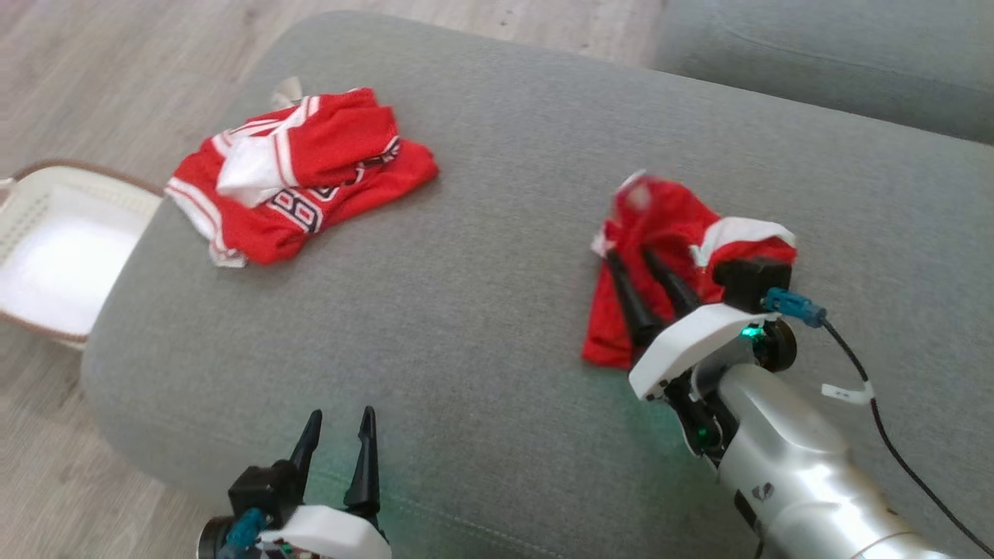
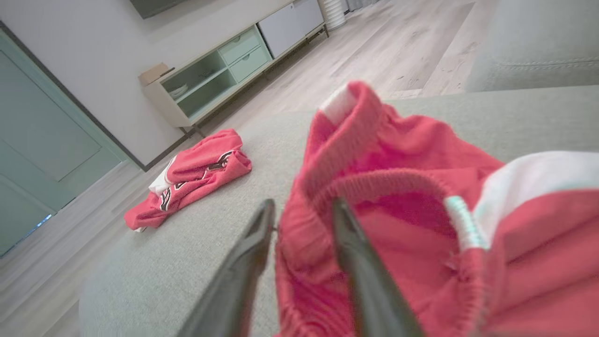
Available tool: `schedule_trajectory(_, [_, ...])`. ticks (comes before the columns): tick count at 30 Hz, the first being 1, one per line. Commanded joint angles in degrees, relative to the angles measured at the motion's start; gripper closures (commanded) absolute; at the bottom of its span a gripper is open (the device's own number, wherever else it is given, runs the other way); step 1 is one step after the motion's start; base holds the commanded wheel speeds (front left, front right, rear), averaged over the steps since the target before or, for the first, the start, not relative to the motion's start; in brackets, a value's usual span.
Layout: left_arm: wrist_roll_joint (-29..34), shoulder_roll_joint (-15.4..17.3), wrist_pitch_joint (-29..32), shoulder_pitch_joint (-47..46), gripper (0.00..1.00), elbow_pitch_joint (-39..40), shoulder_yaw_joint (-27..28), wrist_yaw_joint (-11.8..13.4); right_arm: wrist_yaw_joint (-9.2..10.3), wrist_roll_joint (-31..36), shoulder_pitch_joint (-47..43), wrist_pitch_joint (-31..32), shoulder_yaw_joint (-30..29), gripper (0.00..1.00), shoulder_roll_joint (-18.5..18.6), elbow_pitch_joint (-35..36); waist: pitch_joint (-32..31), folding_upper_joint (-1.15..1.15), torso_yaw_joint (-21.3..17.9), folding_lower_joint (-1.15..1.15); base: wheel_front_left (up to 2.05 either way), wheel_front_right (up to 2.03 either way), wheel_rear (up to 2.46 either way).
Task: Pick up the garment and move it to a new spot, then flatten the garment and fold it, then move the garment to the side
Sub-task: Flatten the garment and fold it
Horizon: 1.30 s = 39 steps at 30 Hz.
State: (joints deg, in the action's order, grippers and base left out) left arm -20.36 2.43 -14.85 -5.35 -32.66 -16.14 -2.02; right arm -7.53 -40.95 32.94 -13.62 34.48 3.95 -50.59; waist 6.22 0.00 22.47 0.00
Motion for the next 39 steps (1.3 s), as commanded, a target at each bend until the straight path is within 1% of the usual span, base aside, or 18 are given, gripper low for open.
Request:
schedule_trajectory(1, [-0.2, 0.4, -0.2, -0.5, 0.0, 1.6, 1.8, 0.2, 0.04, -0.5, 2.4, -0.9, 1.5, 0.0, -1.1, 1.2, 0.0, 0.0, 0.6, 0.0, 0.0, 0.0, 0.0])
schedule_trajectory(4, [0.4, 0.4, -0.2, -0.5, 0.0, 2.2, 2.5, 0.3, 0.04, 0.3, 2.6, -1.3, 1.2, 0.0, -1.1, 1.3, -0.4, 0.0, -0.9, 0.0, 0.0, 0.0, 0.0])
schedule_trajectory(6, [0.7, 0.4, -0.2, -0.6, 0.0, 2.8, 3.2, 0.4, 0.04, 3.1, 2.5, -1.3, -1.9, 0.0, -1.1, 3.3, -0.7, 0.0, -2.6, 0.0, 0.0, 0.0, 0.0])
schedule_trajectory(7, [0.7, 0.4, -0.2, -0.6, 0.0, 2.8, 3.2, 0.4, 0.04, 3.1, 2.5, -1.3, -1.9, 0.0, -1.1, 3.3, -0.7, 0.0, -2.6, 0.0, 0.0, 0.0, 0.0])
schedule_trajectory(10, [1.5, 0.4, -0.2, -1.0, 0.0, 4.0, 4.0, 0.5, 0.04, 10.3, 0.1, -1.4, -9.2, 0.0, -1.1, 7.2, -1.2, 0.0, -5.4, 0.0, 0.0, 0.0, 0.0])
schedule_trajectory(14, [2.9, 0.4, -0.2, -1.6, 0.0, 5.9, 5.1, 0.9, 0.04, 19.7, -5.8, -1.4, -19.4, 0.0, -1.1, 13.2, -1.8, 0.0, -8.8, 0.0, 0.0, 0.0, 0.0])
schedule_trajectory(17, [4.6, 0.4, -0.2, -1.8, 0.0, 7.3, 6.1, 1.4, 0.04, 24.1, -10.1, -1.4, -24.3, 0.0, -1.1, 16.7, -2.4, 0.0, -10.8, 0.0, 0.0, 0.0, 0.0])
schedule_trajectory(20, [6.4, 0.4, -0.2, -1.1, 0.0, 8.5, 6.9, 2.0, 0.04, 26.8, -13.9, -1.4, -27.3, 0.0, -1.1, 18.6, -3.3, 0.0, -12.3, 0.0, 0.0, 0.0, 0.0])
schedule_trajectory(24, [7.4, 0.4, -0.2, 0.8, 0.0, 9.3, 7.6, 2.7, 0.04, 28.4, -18.6, -1.4, -28.9, 0.0, -1.1, 19.6, -4.8, 0.0, -13.6, 0.0, 0.0, 0.0, 0.0])
schedule_trajectory(30, [7.9, 0.4, -0.2, 4.4, 0.0, 10.1, 7.7, 3.2, 0.04, 27.8, -24.0, -1.4, -28.9, 0.0, -1.1, 19.3, -6.3, 0.0, -14.3, 0.0, 0.0, 0.0, 0.0])
schedule_trajectory(39, [8.1, 0.4, -0.2, 5.2, 0.0, 10.9, 7.5, 3.4, 0.04, 27.3, -23.9, -1.4, -28.8, 0.0, -1.1, 19.7, -6.2, 0.0, -14.0, 0.0, 0.0, 0.0, 0.0])
